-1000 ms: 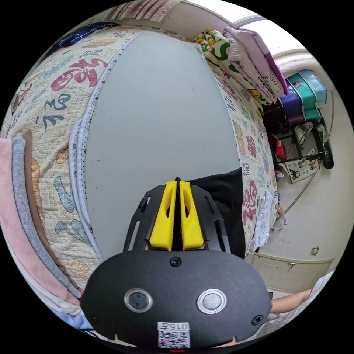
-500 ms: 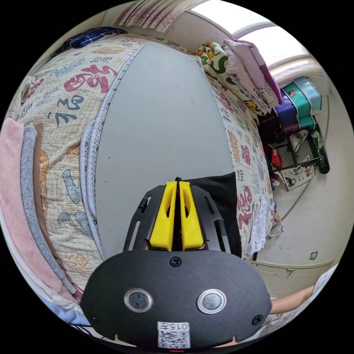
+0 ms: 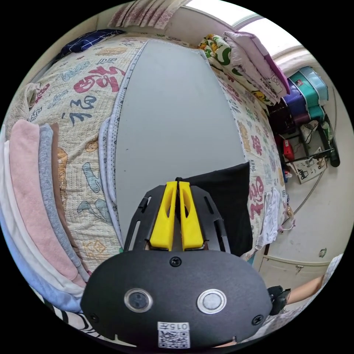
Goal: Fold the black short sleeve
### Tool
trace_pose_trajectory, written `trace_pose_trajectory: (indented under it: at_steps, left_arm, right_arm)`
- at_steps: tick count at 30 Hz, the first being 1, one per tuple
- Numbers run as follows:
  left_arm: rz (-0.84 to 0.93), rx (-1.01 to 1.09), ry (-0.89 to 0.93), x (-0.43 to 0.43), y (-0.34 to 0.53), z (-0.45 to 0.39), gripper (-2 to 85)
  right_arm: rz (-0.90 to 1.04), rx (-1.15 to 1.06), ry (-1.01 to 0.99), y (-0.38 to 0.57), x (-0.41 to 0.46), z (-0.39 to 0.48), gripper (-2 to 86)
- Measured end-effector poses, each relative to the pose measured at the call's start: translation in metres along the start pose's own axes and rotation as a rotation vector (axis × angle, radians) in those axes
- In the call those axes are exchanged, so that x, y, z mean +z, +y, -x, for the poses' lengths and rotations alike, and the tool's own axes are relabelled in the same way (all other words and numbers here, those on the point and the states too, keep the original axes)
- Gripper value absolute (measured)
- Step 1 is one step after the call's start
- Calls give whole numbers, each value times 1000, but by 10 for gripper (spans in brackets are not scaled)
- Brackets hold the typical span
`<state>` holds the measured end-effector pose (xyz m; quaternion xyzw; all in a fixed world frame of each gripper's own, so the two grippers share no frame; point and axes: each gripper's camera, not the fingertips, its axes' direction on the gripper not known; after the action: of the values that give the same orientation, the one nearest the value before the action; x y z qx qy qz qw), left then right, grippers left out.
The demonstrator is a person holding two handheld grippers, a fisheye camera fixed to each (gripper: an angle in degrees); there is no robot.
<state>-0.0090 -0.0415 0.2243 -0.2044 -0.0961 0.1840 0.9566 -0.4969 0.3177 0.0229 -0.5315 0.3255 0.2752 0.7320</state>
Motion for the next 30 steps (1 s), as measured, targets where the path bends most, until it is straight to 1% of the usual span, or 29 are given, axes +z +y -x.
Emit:
trace_pose_trajectory:
  at_steps: [2, 5, 7, 9, 11, 13, 14, 15, 16, 18, 19, 20, 22, 23, 25, 26, 28, 30]
  left_arm:
    - [12, 22, -39, 11, -5, -6, -2]
    - [25, 66, -94, 24, -17, -23, 3]
    - [34, 82, -105, 30, -26, -31, 11]
    - [38, 62, -99, 30, -33, -32, 23]
    - [17, 42, -81, 22, -38, -32, 41]
    - [-48, 54, -86, -2, -46, -44, 57]
    - [-66, 75, -81, -9, -49, -50, 60]
    - [-78, 134, -47, -17, -59, -66, 74]
    - [-53, 199, 25, -17, -74, -84, 96]
    - [6, 271, 140, -3, -101, -115, 146]
    - [40, 330, 193, 13, -119, -138, 152]
    - [52, 357, 201, 22, -127, -150, 155]
    - [129, 438, 172, 68, -158, -191, 153]
    - [164, 444, 164, 81, -166, -199, 153]
    - [269, 448, 158, 126, -189, -221, 139]
    - [279, 445, 162, 134, -193, -223, 125]
    - [307, 419, 200, 153, -206, -227, 67]
    - [299, 392, 213, 156, -212, -226, 32]
  right_arm:
    - [54, 21, -6, -23, 14, -19, 7]
    - [125, 41, -121, -56, 12, -46, 16]
    - [74, 26, -201, -62, -24, -59, 40]
    - [17, 26, -199, -57, -60, -72, 49]
    - [-46, 97, -184, -48, -100, -100, 63]
    - [-158, 309, -170, -26, -151, -168, 81]
    - [-185, 369, -160, -19, -162, -186, 82]
    - [-228, 489, -130, -7, -180, -224, 87]
    - [-258, 582, -111, 2, -194, -256, 90]
    - [-265, 663, -125, 4, -203, -294, 94]
    - [-259, 682, -137, -2, -206, -312, 99]
    - [-256, 685, -142, -6, -206, -318, 103]
    - [-249, 686, -180, -23, -208, -338, 126]
    - [-245, 688, -197, -27, -207, -343, 133]
    - [-236, 690, -236, -41, -210, -356, 124]
    - [-237, 688, -240, -44, -211, -358, 116]
    - [-239, 680, -246, -54, -219, -365, 47]
    - [-260, 678, -264, -57, -228, -370, 25]
